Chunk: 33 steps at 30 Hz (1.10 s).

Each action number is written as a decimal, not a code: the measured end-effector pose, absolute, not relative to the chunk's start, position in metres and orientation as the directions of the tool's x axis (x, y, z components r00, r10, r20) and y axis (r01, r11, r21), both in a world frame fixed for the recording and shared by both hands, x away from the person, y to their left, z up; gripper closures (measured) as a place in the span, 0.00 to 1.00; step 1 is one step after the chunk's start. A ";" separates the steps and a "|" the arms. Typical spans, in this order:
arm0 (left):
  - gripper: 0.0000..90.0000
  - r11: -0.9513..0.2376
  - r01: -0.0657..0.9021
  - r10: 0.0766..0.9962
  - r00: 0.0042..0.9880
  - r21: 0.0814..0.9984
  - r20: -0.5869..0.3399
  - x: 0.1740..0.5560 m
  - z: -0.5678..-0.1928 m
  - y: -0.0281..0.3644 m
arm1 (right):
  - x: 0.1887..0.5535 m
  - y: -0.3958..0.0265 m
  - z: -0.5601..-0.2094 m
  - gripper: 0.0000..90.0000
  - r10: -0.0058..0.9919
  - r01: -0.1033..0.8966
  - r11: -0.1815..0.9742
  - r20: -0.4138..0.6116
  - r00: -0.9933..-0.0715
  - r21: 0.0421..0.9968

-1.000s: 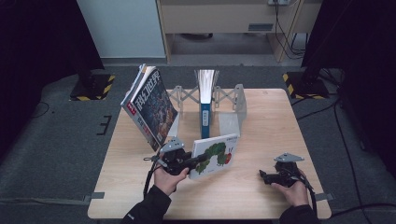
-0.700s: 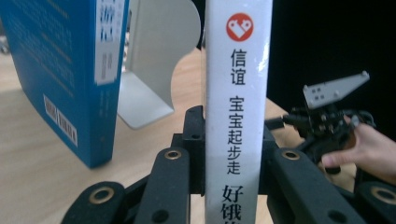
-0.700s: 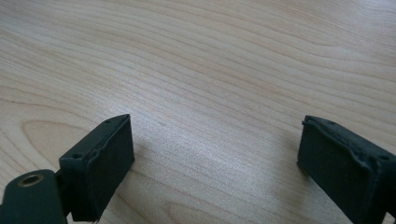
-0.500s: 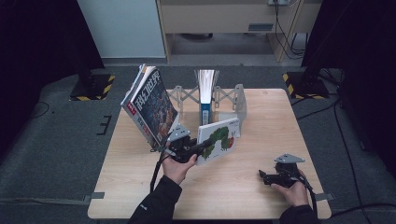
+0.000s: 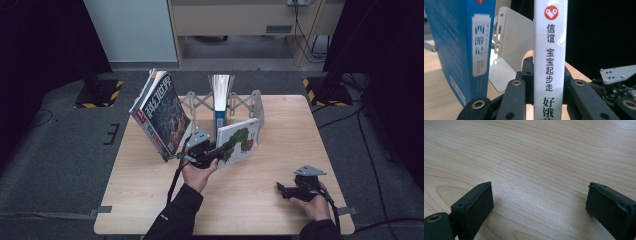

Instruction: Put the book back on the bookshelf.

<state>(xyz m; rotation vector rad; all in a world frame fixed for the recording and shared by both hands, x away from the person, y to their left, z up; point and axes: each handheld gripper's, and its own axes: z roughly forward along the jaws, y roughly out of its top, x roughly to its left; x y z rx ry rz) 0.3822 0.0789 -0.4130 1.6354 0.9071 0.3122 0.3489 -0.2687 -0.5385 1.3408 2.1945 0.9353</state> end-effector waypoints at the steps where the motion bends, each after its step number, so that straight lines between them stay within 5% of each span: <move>1: 0.83 -0.017 0.382 0.708 0.657 0.924 -0.258 0.383 -0.413 0.078 | 0.349 -0.269 -0.539 0.08 0.888 0.619 0.316 0.005 -0.459 0.719; 9: 0.83 -0.042 0.341 0.752 0.630 0.939 -0.195 0.390 -0.414 0.064 | 0.349 -0.268 -0.539 0.08 0.889 0.622 0.314 0.008 -0.459 0.717; 33: 0.83 -0.022 0.361 0.803 0.562 0.932 -0.199 0.421 -0.447 0.028 | 0.349 -0.268 -0.539 0.07 0.886 0.618 0.320 0.006 -0.464 0.718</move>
